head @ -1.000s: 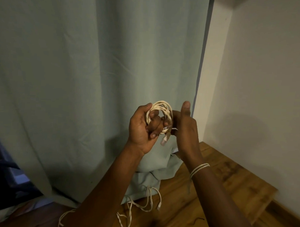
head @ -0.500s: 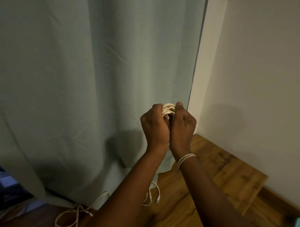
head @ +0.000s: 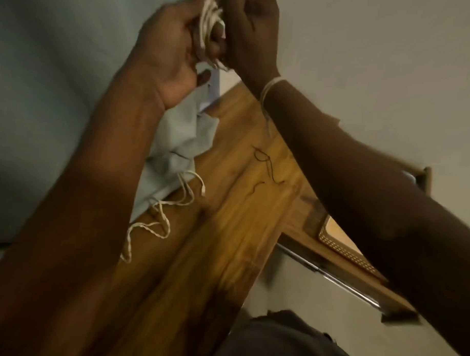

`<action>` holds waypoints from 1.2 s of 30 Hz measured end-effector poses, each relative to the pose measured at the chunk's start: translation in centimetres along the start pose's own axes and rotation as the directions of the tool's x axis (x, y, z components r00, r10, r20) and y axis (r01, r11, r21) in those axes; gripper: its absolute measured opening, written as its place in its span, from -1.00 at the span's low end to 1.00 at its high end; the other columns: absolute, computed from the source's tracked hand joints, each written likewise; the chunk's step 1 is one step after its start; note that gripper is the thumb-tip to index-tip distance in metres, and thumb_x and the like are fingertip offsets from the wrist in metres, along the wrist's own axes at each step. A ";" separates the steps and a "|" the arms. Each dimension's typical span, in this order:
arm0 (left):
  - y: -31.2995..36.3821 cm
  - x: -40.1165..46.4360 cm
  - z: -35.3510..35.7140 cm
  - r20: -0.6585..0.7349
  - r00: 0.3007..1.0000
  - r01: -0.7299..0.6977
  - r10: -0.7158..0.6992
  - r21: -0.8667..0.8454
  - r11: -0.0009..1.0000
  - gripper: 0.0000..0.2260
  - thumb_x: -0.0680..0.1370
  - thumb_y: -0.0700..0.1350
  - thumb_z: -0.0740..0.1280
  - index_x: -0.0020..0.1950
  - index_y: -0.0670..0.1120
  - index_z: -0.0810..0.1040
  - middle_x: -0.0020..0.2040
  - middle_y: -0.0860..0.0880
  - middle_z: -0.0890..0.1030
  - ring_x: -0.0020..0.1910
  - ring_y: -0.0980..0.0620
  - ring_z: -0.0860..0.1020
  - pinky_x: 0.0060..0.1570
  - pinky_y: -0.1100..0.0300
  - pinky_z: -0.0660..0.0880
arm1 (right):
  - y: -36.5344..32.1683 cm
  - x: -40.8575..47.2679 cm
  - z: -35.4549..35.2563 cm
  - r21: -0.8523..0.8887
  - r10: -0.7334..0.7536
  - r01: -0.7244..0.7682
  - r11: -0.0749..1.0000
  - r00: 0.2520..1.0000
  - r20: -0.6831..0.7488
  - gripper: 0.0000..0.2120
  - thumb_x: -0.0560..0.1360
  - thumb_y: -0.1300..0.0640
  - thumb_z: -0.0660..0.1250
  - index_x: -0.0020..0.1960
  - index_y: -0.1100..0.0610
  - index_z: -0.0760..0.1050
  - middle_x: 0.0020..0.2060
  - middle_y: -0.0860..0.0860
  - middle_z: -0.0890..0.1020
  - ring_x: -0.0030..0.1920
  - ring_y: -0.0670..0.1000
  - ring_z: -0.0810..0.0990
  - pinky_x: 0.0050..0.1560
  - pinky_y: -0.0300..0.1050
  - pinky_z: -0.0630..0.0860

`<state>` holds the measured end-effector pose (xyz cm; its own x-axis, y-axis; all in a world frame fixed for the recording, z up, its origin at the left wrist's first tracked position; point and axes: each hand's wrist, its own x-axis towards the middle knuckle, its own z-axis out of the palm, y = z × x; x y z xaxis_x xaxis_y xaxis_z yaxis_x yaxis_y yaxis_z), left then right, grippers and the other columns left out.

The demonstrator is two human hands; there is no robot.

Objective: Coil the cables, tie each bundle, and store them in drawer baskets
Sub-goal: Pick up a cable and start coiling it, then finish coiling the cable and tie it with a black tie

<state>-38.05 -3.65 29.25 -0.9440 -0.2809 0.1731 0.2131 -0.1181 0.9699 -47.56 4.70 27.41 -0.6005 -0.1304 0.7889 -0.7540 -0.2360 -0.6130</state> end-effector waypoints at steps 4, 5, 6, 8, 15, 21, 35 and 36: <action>-3.6 2.6 2.0 -0.228 0.972 -0.001 -0.062 -0.266 0.964 -0.70 0.61 -0.09 0.21 -0.33 -0.05 0.51 -0.46 0.04 0.41 -0.45 0.09 0.38 -0.17 0.06 0.42 | 2.5 -1.0 -0.8 -0.135 0.091 -0.085 0.987 0.995 0.035 -0.60 0.61 0.20 0.16 -0.39 -0.03 0.34 -0.53 -0.16 0.35 -0.48 -0.13 0.39 -0.38 -0.14 0.30; -4.3 3.3 2.4 -0.302 0.949 0.008 -0.091 -0.267 0.964 -0.70 0.61 -0.07 0.22 -0.30 -0.08 0.54 -0.44 0.01 0.45 -0.40 0.05 0.46 -0.15 0.02 0.48 | 3.3 -1.1 -1.0 -0.153 0.139 -0.125 0.980 0.987 0.084 -0.61 0.62 0.15 0.13 -0.38 -0.03 0.35 -0.51 -0.16 0.38 -0.46 -0.15 0.39 -0.36 -0.16 0.32; -5.3 3.9 2.8 -0.365 0.923 0.028 -0.121 -0.252 0.967 -0.71 0.60 -0.05 0.22 -0.27 -0.10 0.55 -0.45 0.00 0.47 -0.37 0.02 0.50 -0.14 0.00 0.51 | 3.9 -1.3 -1.4 -0.203 0.198 -0.170 0.964 0.972 0.127 -0.61 0.64 0.12 0.11 -0.36 -0.02 0.38 -0.49 -0.16 0.42 -0.44 -0.14 0.42 -0.33 -0.17 0.36; -7.5 5.3 3.5 -0.463 0.871 0.082 -0.163 -0.190 0.978 -0.72 0.60 -0.03 0.24 -0.27 -0.10 0.54 -0.52 0.03 0.45 -0.45 0.06 0.46 -0.21 0.07 0.48 | 6.4 -1.0 -2.9 -0.285 0.336 -0.254 0.924 0.896 0.291 -0.59 0.68 0.11 0.08 -0.33 0.02 0.44 -0.48 -0.15 0.49 -0.41 -0.14 0.46 -0.27 -0.19 0.43; -15.2 9.8 2.9 -0.695 0.695 0.291 -0.184 0.038 0.956 -0.66 0.54 0.00 0.27 0.05 -0.27 0.63 -0.14 -0.25 0.67 -0.35 0.01 0.55 -0.20 0.10 0.56 | 15.2 -3.1 -8.1 -0.406 0.573 -0.415 0.815 0.684 0.451 -0.58 0.69 -0.05 0.06 0.05 0.22 0.57 -0.11 0.10 0.65 -0.18 -0.04 0.63 -0.20 -0.18 0.58; -20.5 10.8 1.2 -0.793 0.541 0.442 -0.279 -0.014 0.897 -0.66 0.59 -0.02 0.25 0.10 -0.29 0.60 -0.11 -0.21 0.66 -0.10 -0.06 0.64 -0.25 0.20 0.46 | 25.8 -11.9 -13.2 -0.685 0.687 0.064 0.726 -0.059 0.724 -0.81 0.48 0.26 0.34 0.07 0.23 0.63 -0.04 0.09 0.67 -0.09 0.06 0.61 -0.02 -0.02 0.58; -17.7 9.9 0.6 -0.862 0.453 0.428 -0.226 -0.011 0.904 -0.67 0.55 -0.05 0.22 -0.38 -0.15 0.49 -0.52 -0.04 0.51 -0.41 -0.04 0.51 -0.25 0.10 0.46 | 28.3 -18.4 -15.1 -0.613 0.611 0.046 0.789 0.052 0.790 -0.72 0.59 0.17 0.30 0.28 0.12 0.58 0.24 0.12 0.61 0.25 0.14 0.56 0.27 -0.04 0.41; -17.5 9.7 0.5 -0.862 0.457 0.428 -0.218 -0.002 0.904 -0.67 0.55 -0.05 0.22 -0.37 -0.15 0.49 -0.53 -0.03 0.51 -0.42 -0.03 0.51 -0.24 0.10 0.46 | 28.2 -18.4 -14.9 -0.622 0.620 0.069 0.780 0.053 0.783 -0.72 0.59 0.17 0.29 0.27 0.14 0.58 0.26 0.13 0.60 0.26 0.15 0.56 0.27 -0.05 0.40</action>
<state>-51.07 -3.86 14.04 -0.2603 -0.9240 -0.2801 -0.2108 -0.2287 0.9504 -61.73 14.78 -5.04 -0.2906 -0.9073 -0.3040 -0.7951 0.4057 -0.4508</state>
